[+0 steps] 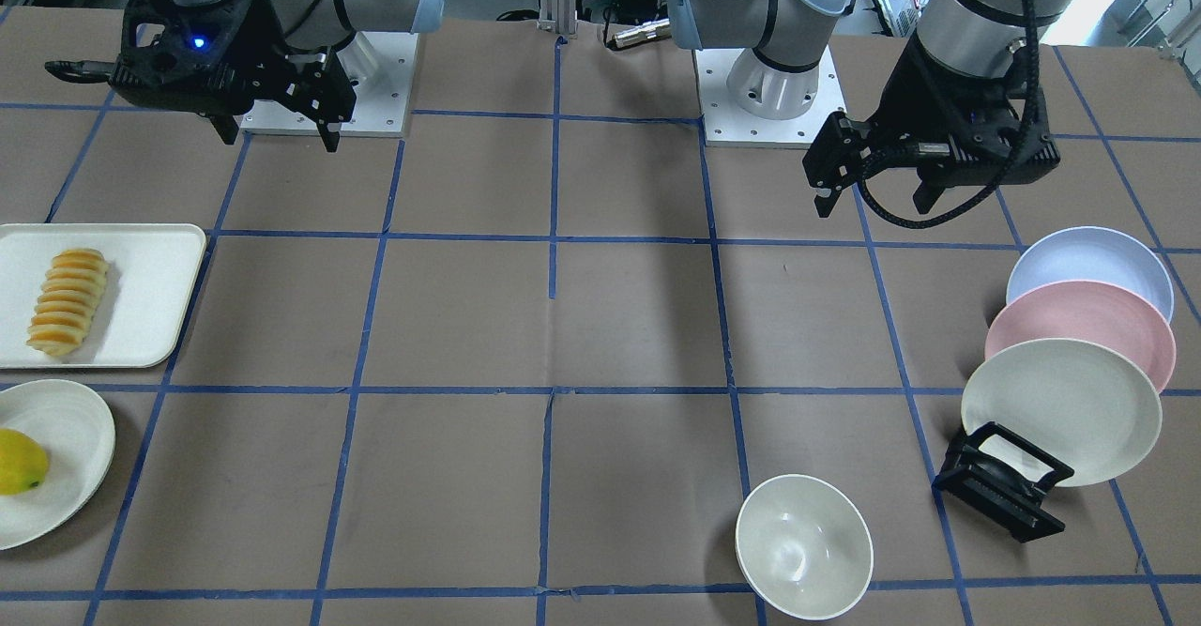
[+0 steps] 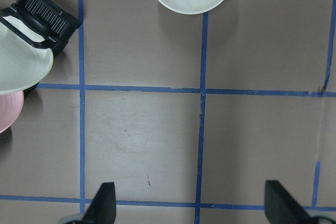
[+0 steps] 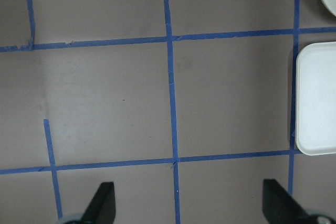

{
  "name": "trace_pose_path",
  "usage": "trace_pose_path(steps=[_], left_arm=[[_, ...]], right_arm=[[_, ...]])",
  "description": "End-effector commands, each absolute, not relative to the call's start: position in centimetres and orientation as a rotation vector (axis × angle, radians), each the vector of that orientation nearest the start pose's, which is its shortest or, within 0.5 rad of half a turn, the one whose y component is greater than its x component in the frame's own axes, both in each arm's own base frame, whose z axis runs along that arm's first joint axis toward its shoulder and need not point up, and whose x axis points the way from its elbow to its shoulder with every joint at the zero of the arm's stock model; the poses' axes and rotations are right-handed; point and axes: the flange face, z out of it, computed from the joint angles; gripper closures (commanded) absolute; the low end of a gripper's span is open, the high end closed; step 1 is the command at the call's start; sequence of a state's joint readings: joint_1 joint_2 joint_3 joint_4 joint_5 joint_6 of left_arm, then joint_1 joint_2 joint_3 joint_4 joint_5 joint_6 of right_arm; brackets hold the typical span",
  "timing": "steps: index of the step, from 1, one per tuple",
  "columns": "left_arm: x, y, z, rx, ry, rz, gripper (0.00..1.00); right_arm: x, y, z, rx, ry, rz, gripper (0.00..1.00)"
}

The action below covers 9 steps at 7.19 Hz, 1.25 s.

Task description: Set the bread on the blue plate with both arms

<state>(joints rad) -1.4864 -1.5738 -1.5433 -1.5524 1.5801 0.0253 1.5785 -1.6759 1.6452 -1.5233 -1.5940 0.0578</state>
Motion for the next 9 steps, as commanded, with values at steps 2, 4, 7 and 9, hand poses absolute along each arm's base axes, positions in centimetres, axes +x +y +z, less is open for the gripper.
trace_pose_path(steps=[2, 4, 7, 9], left_arm=[[-9.0, -50.7, 50.2, -0.094, 3.128, -0.066, 0.0], [-9.0, -50.6, 50.2, -0.094, 3.125, -0.066, 0.0], [-8.6, -49.6, 49.3, -0.063, 3.114, -0.069, 0.0], [-7.3, -49.8, 48.1, -0.028, 3.105, -0.09, 0.0]], right_arm=[[13.4, -44.5, 49.6, 0.073, 3.164, 0.026, 0.0], [13.5, -44.4, 49.3, 0.077, 3.163, 0.038, 0.0], [13.8, -44.4, 49.1, 0.079, 3.132, 0.044, 0.0], [13.8, -44.3, 49.2, 0.075, 3.132, 0.041, 0.0]])
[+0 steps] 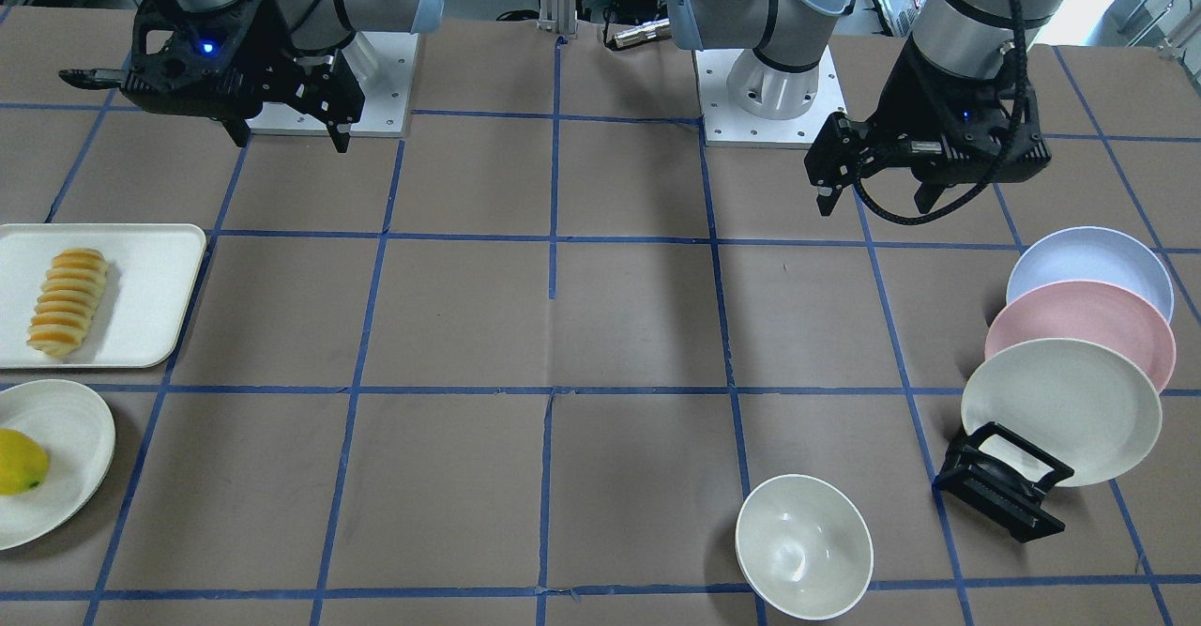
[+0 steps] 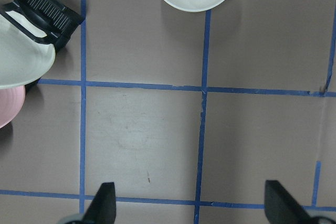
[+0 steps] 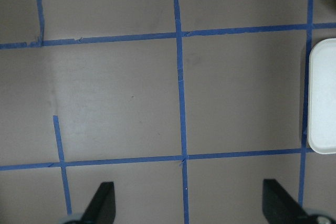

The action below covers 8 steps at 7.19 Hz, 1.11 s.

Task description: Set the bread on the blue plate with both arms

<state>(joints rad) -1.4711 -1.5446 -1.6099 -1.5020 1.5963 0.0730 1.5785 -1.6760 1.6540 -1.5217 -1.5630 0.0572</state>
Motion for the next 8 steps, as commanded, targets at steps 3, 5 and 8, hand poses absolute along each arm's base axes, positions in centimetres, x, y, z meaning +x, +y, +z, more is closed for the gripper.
trace_pose_path(steps=[3, 5, 8], left_arm=[[8.1, -49.5, 46.9, -0.325, 3.055, -0.003, 0.0], [20.3, -46.9, 46.7, -0.439, 3.033, 0.005, 0.0], [33.9, -41.0, 44.1, -0.557, 3.128, -0.047, 0.0]], right_arm=[[12.9, -45.0, 48.6, 0.084, 3.147, 0.024, 0.0], [11.0, -47.2, 44.2, 0.139, 3.141, 0.152, 0.0], [0.3, -49.5, 41.8, 0.134, 3.132, 0.232, 0.0]])
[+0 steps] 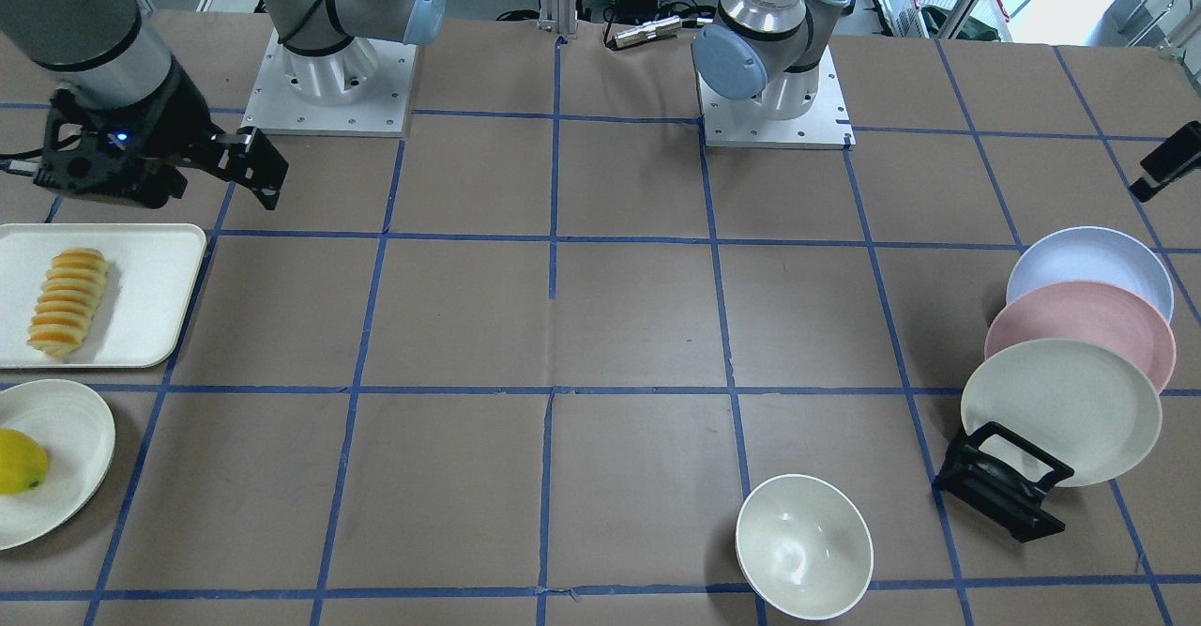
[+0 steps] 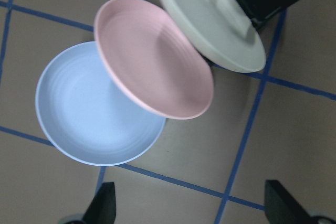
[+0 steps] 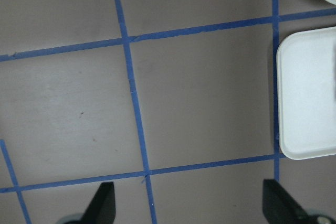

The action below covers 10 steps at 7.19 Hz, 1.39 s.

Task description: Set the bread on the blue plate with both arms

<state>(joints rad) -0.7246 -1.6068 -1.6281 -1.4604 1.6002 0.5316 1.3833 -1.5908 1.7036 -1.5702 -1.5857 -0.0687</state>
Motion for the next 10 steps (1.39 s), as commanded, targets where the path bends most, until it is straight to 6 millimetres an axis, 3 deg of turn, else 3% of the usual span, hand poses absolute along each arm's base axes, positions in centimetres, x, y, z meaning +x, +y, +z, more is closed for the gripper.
trace_pose_path(steps=[1, 3, 4, 5, 6, 7, 8, 9, 10], left_arm=[[37.0, -39.5, 41.7, -0.55, 3.182, -0.049, 0.0], [42.7, -39.0, 37.5, -0.518, 3.143, -0.11, 0.0], [45.0, -38.2, 34.3, -0.55, 3.181, -0.078, 0.0], [46.6, -38.7, 31.5, -0.516, 3.152, -0.072, 0.0], [47.1, -38.5, 29.8, -0.513, 3.098, 0.02, 0.0], [45.6, -40.3, 29.4, -0.467, 3.08, 0.074, 0.0], [42.6, -43.4, 29.6, -0.402, 3.08, 0.076, 0.0], [41.8, -44.5, 30.2, -0.366, 3.057, 0.092, 0.0], [42.0, -44.5, 29.5, -0.367, 3.055, 0.117, 0.02]], right_arm=[[-2.9, -49.7, 41.1, 0.147, 3.167, 0.277, 0.0], [-7.8, -51.1, 39.4, 0.057, 3.212, 0.259, 0.0], [-11.2, -51.7, 38.0, 0.004, 3.223, 0.262, 0.0], [-14.8, -51.9, 36.3, 0.037, 3.207, 0.282, 0.0], [-17.5, -51.9, 34.9, 0.055, 3.191, 0.299, 0.0], [-19.4, -52.5, 33.6, 0.02, 3.204, 0.271, 0.0], [-21.5, -52.8, 31.5, 0.008, 3.193, 0.29, 0.0], [-23.6, -52.4, 29.7, 0.055, 3.164, 0.325, 0.0], [-25.0, -52.1, 27.3, 0.087, 3.139, 0.362, 0.0]])
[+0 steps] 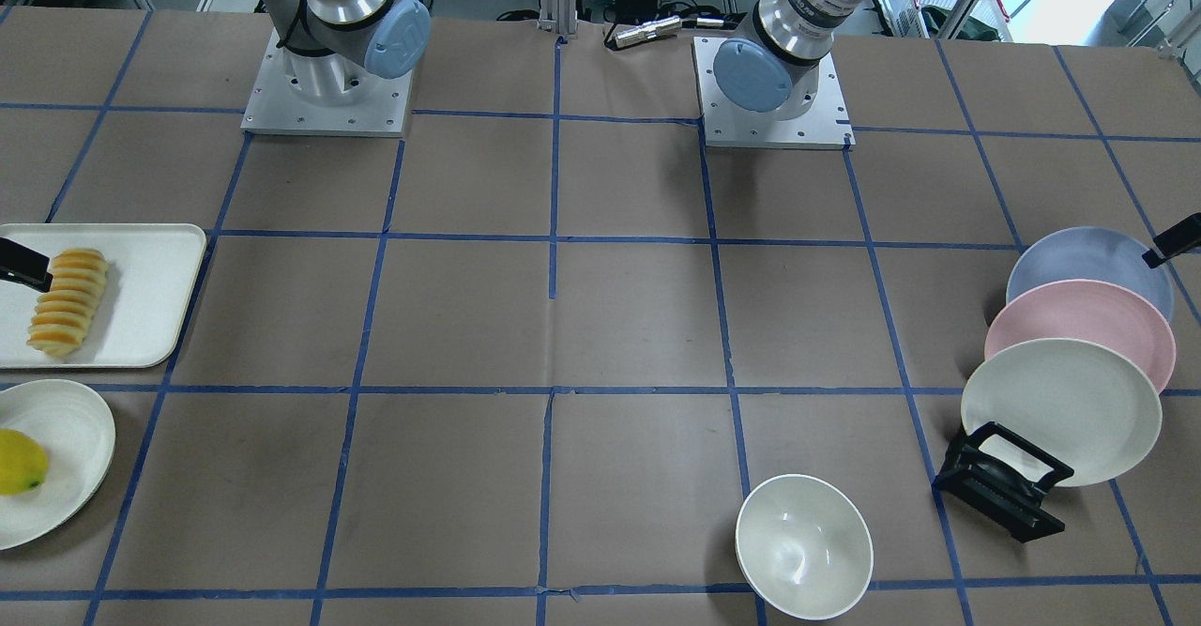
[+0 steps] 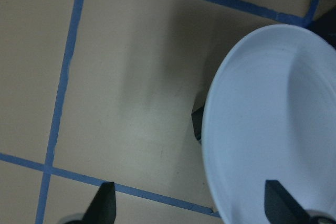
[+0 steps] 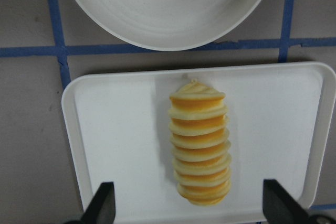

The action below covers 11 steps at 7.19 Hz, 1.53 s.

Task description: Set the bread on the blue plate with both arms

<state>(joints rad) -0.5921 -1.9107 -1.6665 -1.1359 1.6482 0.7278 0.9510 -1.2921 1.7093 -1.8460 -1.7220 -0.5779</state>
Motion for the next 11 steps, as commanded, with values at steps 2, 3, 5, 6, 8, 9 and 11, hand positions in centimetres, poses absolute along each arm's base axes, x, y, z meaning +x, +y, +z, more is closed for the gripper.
trace_pose_path(steps=[2, 3, 5, 6, 8, 9, 11], left_arm=[[42.3, -44.6, 27.2, -0.425, 3.056, 0.147, 0.11], [42.4, -44.5, 27.1, -0.42, 3.039, 0.175, 0.17], [42.3, -44.6, 27.0, -0.417, 3.041, 0.175, 0.44], [42.2, -44.6, 27.1, -0.416, 3.043, 0.167, 0.58], [42.3, -44.7, 26.7, -0.416, 3.05, 0.175, 0.7], [42.6, -44.9, 27.2, -0.415, 3.039, 0.167, 0.86], [42.6, -44.8, 28.2, -0.413, 3.028, 0.149, 1.0]], right_arm=[[-25.4, -52.2, 24.5, 0.114, 3.165, 0.322, 0.0], [-25.5, -51.4, 23.3, 0.137, 3.171, 0.309, 0.0], [-24.9, -49.5, 20.7, 0.149, 3.154, 0.335, 0.0], [-24.9, -49.5, 19.8, 0.15, 3.159, 0.33, 0.0], [-25.1, -49.6, 18.2, 0.151, 3.143, 0.357, 0.0], [-25.0, -49.5, 18.1, 0.15, 3.14, 0.361, 0.0], [-25.0, -49.5, 18.1, 0.15, 3.14, 0.364, 0.0]])
